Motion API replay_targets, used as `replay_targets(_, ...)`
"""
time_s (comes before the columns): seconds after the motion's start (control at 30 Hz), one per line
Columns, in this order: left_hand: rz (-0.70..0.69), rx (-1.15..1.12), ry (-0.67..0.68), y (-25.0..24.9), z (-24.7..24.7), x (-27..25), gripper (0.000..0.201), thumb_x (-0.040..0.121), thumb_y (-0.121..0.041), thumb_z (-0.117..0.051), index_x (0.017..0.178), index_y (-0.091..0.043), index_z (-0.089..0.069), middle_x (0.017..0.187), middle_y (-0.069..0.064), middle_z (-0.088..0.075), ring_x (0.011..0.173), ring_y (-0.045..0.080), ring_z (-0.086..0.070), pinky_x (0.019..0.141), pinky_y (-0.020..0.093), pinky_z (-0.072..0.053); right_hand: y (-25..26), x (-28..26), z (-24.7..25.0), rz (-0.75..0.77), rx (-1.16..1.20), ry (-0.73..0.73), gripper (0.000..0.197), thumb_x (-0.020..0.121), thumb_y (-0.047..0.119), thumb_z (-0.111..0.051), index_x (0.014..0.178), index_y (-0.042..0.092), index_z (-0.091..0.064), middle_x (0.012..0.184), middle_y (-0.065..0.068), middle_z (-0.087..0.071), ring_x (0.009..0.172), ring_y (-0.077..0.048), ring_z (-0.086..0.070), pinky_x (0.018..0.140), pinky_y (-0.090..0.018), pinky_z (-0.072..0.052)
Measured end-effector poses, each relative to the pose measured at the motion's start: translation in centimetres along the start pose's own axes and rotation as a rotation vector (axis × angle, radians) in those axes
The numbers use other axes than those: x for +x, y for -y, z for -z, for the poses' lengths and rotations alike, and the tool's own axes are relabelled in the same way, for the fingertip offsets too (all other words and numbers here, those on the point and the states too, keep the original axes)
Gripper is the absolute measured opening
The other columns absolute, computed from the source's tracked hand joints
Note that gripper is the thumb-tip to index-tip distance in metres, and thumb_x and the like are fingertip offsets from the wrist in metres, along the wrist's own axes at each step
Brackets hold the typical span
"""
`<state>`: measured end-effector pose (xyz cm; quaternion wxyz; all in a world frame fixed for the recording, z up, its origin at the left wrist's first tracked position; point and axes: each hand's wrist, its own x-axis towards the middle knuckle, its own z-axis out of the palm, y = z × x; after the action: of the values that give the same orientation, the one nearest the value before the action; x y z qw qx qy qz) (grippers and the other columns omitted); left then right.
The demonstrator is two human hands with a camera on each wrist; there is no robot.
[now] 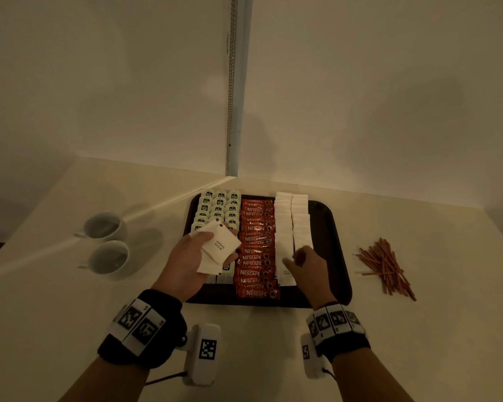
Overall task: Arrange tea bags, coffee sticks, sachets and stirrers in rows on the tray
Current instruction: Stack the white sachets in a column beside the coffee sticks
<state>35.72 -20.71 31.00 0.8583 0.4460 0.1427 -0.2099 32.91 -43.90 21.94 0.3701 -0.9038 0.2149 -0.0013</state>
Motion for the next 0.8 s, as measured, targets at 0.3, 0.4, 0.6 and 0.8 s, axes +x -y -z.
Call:
replay_targets(0.3,-0.114,0.292,-0.015,-0.2,-2.2,0.6,0.014,0.093,-0.016,-0.056,0.102,-0.009,-0.063,0.08,0.007,-0.068,0.067,0.017,-0.063,0.047,0.025,-0.048,11.0,-1.0,2.0,0.385,0.348,0.249,0.022,0.086,0.026,-0.065,0.107,0.019,-0.065,0.094,0.003,-0.067,0.088,-0.01,-0.063,0.079,-0.025,-0.054)
replay_targets(0.4,-0.166,0.294,0.0,-0.4,-2.2,0.7,0.017,0.085,-0.016,-0.065,0.1,-0.009,-0.066,0.077,0.005,-0.07,0.064,0.015,-0.062,0.046,0.024,-0.045,10.7,-0.8,2.2,0.267,0.553,0.26,0.01,0.087,0.018,-0.063,0.096,0.014,-0.064,0.09,-0.002,-0.067,0.088,-0.02,-0.065,0.084,-0.038,-0.055)
replay_targets(0.6,-0.332,0.466,-0.065,-0.2,-1.8,0.7,0.02,0.082,-0.008,-0.07,0.102,-0.011,-0.067,0.093,0.012,-0.071,0.077,0.023,-0.066,0.063,0.03,-0.054,9.7,-2.2,2.0,0.097,0.902,0.44,0.021,0.087,0.008,-0.061,0.105,0.001,-0.055,0.098,-0.013,-0.069,0.091,-0.023,-0.068,0.083,-0.034,-0.055)
replay_targets(0.8,-0.436,0.565,-0.064,-0.4,-2.9,0.0,0.014,0.082,-0.009,-0.071,0.088,-0.021,-0.067,0.08,-0.004,-0.069,0.062,0.0,-0.066,0.05,0.013,-0.047,9.3,-3.0,1.9,0.107,0.933,0.347,0.022,0.088,0.015,-0.06,0.107,0.005,-0.061,0.102,-0.009,-0.068,0.095,-0.021,-0.067,0.085,-0.034,-0.055)
